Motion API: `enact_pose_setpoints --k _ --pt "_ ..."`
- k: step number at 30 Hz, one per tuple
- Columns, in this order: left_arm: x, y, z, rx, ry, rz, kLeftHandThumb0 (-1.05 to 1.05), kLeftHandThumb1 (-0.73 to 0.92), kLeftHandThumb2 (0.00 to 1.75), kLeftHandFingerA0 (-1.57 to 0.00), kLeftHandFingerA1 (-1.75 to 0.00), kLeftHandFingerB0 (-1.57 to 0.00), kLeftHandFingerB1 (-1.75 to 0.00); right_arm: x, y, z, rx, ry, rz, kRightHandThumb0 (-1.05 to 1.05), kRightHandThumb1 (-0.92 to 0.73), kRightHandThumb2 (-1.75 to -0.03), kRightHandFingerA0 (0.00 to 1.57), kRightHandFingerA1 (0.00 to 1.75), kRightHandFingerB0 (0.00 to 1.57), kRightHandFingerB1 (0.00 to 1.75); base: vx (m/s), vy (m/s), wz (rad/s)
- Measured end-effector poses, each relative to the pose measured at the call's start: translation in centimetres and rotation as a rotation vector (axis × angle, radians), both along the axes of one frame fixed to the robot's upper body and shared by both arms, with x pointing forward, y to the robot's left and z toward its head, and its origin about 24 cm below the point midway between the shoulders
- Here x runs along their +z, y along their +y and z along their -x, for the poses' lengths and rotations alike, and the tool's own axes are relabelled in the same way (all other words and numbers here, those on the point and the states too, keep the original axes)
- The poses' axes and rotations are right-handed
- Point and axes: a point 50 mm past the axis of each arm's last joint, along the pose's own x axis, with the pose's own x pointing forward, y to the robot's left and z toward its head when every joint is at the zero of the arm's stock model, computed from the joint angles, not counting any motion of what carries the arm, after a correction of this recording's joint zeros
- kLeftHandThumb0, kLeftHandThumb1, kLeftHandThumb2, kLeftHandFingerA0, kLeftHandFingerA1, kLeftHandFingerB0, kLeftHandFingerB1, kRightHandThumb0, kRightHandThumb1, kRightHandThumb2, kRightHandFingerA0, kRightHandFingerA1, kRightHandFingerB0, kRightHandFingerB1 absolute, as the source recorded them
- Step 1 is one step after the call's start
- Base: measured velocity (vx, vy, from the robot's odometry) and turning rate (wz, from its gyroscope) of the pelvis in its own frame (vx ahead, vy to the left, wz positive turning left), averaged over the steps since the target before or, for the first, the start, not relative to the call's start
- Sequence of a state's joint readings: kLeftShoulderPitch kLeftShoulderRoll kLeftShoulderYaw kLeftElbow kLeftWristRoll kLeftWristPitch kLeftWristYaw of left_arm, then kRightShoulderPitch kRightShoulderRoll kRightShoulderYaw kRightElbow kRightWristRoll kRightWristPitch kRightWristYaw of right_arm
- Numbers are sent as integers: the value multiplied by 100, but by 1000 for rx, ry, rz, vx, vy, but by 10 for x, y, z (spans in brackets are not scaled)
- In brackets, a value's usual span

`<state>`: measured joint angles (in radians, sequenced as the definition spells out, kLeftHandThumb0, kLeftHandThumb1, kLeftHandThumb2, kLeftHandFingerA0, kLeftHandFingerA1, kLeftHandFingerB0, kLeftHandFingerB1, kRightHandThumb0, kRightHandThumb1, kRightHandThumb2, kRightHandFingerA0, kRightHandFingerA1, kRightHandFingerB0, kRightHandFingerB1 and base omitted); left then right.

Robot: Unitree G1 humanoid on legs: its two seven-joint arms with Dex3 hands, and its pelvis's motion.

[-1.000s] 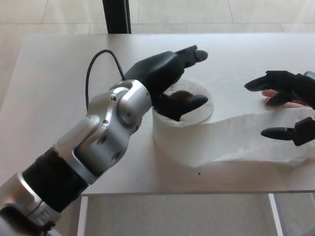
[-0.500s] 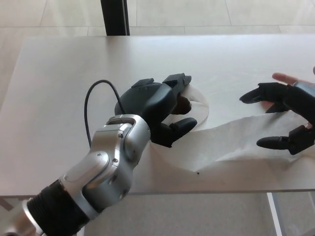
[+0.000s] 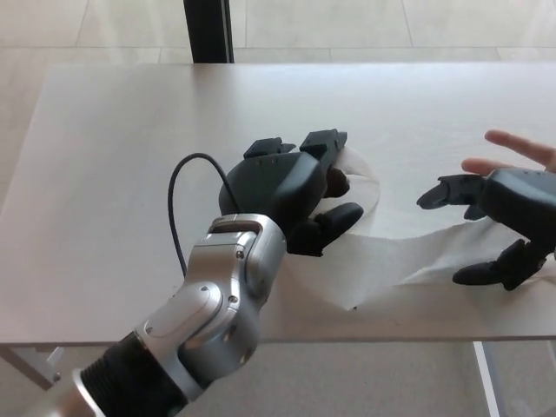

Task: A toilet paper roll is kept in the middle of the desk infront of the robot. The robot places its left hand on the top of the toilet paper roll to hold it still and uses its right hand to tear off a piece of toilet paper from it and hands the paper to a person

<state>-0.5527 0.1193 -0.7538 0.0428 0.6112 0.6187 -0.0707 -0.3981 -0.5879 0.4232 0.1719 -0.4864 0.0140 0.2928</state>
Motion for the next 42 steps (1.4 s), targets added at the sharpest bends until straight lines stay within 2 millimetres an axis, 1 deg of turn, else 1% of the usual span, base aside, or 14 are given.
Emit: enact_pose_setpoints --k 5,6,8,12,14,16,18,20,21,26,35,36,37,42 --pt "2 -2 0 1 -9 9 -35 57 112 -8 -57 -1 -49 -7 6 2 35 -31 73 -22 -71 -64 81 155 62 45 0 0 0" --pt "2 -2 0 2 -9 11 -62 84 66 -8 -52 -20 -35 -8 6 2 39 -42 86 -19 -71 -65 83 161 68 50 0 0 0" --pt "2 -3 0 3 -11 13 -49 81 64 -10 -52 -24 -37 -9 7 2 44 -66 104 -27 -57 -57 90 165 93 67 0 0 0" --pt "3 -3 0 6 -18 25 -39 75 73 -10 -54 -22 -39 -10 7 2 39 -114 117 -25 -60 -57 87 175 85 80 0 0 0" --pt "3 -4 1 7 -18 30 -37 75 69 -9 -52 -22 -37 -11 7 3 34 -138 114 -18 -67 -63 83 175 73 134 0 0 0" --pt "2 -3 1 9 -17 33 -40 79 63 -10 -50 -23 -35 -11 8 3 25 -160 102 -8 -66 -71 101 167 72 133 0 0 0" --pt "2 -3 2 10 -18 35 -42 80 63 -10 -51 -22 -35 -11 9 3 9 -184 75 -11 -63 -83 81 175 67 163 0 0 0" --pt "1 -2 2 12 -19 37 -43 80 63 -10 -51 -23 -35 -12 10 4 -8 -207 42 -13 -67 -88 81 175 64 166 0 0 0" --pt "1 -2 2 12 -20 37 -44 81 63 -11 -54 -23 -37 -12 10 4 -20 -220 21 -24 -77 -70 81 154 78 97 0 0 0" --pt "0 0 3 15 -26 38 -45 81 63 -11 -55 -22 -37 -12 15 5 -110 -274 -154 -12 -50 -115 88 173 76 153 0 0 0" --pt "-1 0 4 12 -40 40 -45 82 64 -12 -55 -24 -38 3 34 1 -346 -385 -636 -11 -44 -122 91 175 76 147 0 0 0" --pt "-1 0 4 12 -40 40 -44 82 64 -12 -55 -25 -38 4 35 1 -355 -387 -655 -14 -46 -118 124 144 92 120 0 0 0" --pt "-1 0 4 12 -42 41 -45 82 64 -12 -54 -24 -38 5 36 1 -389 -392 -724 -11 -51 -122 93 175 76 144 0 0 0" --pt "-1 -1 4 15 -46 45 -45 82 64 -13 -54 -24 -38 7 38 2 -485 -387 -903 -10 -57 -121 96 175 74 153 0 0 0"
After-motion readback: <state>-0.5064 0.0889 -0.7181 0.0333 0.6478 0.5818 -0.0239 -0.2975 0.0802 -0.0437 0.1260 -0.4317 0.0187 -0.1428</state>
